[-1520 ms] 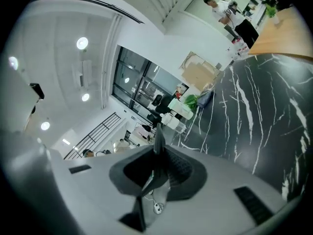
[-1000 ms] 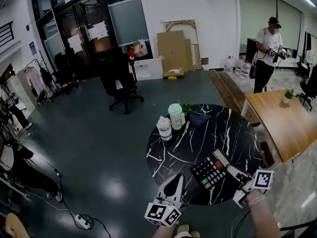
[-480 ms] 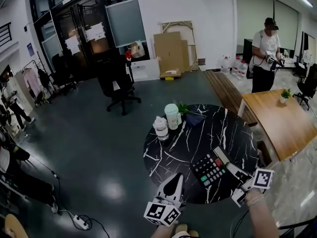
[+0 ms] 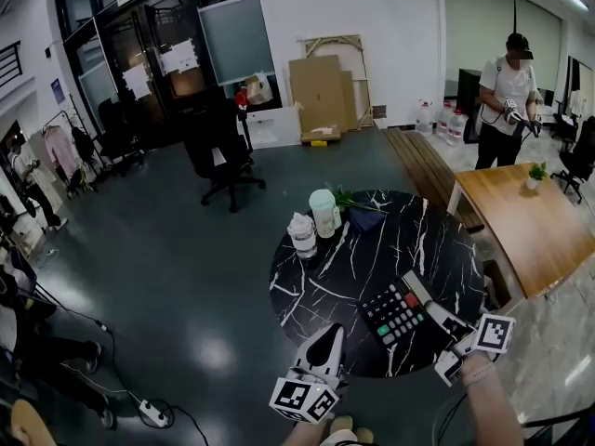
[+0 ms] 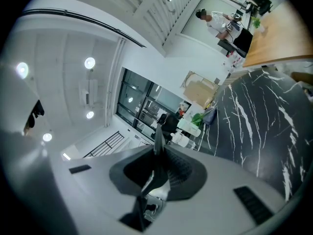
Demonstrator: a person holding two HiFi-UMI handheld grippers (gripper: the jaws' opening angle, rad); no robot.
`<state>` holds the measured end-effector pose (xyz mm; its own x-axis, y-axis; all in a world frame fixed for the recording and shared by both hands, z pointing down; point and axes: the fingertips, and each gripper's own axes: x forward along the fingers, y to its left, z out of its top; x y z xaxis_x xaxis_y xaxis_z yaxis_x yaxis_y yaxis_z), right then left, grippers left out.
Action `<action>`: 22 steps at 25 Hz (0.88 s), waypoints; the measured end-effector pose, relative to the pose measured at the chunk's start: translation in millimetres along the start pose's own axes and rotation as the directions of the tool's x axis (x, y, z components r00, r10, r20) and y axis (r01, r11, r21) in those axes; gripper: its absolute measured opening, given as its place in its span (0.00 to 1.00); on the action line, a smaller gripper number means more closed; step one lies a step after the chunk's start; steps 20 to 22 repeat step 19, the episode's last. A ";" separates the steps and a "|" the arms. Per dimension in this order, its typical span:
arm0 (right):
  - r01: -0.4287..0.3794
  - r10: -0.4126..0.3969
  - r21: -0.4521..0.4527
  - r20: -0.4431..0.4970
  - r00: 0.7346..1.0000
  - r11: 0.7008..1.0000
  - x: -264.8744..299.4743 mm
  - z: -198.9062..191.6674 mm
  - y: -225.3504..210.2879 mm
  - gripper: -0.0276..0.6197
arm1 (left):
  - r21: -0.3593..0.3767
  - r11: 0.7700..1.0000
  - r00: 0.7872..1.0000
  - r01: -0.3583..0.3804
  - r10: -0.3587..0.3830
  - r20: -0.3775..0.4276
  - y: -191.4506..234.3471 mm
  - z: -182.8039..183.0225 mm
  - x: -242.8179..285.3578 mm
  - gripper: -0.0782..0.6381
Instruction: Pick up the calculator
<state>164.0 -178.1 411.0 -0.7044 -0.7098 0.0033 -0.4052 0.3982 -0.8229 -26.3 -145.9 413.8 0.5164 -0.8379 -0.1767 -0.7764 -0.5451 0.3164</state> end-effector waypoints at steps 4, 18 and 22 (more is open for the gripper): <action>-0.003 0.003 0.002 0.011 1.000 1.000 -2.3 1.6 -1.0 0.13 | -0.001 1.000 1.000 -0.005 0.005 -0.007 0.5 -3.3 -2.6 0.12; 0.018 -0.018 0.017 0.033 0.999 1.000 -6.8 -4.6 -8.6 0.13 | -0.006 1.000 1.000 -0.006 0.005 -0.021 -0.1 -8.9 -4.1 0.12; 0.022 -0.022 0.023 0.034 0.999 1.000 -6.9 -6.0 -10.5 0.13 | -0.007 1.000 1.000 -0.006 0.006 -0.022 0.5 -9.7 -4.2 0.12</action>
